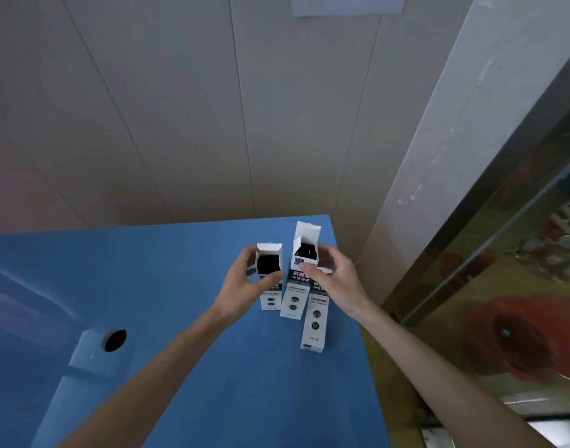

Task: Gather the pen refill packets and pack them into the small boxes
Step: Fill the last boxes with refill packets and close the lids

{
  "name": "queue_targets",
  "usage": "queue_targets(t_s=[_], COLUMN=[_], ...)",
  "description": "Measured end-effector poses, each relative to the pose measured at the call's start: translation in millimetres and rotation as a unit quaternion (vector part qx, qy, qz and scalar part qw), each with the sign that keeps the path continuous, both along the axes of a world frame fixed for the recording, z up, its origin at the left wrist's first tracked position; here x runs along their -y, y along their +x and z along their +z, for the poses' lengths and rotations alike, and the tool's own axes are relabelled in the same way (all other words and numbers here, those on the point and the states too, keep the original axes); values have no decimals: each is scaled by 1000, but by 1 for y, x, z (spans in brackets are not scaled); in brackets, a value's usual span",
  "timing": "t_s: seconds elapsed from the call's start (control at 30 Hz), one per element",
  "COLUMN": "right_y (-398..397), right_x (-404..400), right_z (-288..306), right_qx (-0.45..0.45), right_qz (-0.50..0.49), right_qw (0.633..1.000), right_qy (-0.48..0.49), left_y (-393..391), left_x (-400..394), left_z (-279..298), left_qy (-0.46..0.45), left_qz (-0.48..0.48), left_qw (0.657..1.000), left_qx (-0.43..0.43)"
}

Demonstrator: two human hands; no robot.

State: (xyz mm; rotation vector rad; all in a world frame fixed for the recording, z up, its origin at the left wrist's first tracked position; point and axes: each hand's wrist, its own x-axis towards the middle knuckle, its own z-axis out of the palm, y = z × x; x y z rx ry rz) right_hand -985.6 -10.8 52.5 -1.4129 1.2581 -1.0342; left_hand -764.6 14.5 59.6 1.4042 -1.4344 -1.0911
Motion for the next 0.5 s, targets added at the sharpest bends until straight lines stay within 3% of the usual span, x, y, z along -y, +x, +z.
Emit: queue_targets(t_s=[0.2,0.37,0.5], right_y=[-5,-8,-4], right_x=[-13,-21,-38], right_z=[4,7,3], right_qx=[-20,15,43], right_qz=[27,6,25], right_qw=[999,1000,998], right_qy=[-1,18,39], left_y=[-4,-8,-10], left_x=[-6,-32,-57], left_z=[5,0,-10], left_qy=[6,-93,-169], left_qz=[41,149,137], left_qw=[999,984,974], left_qx=[-7,13,64])
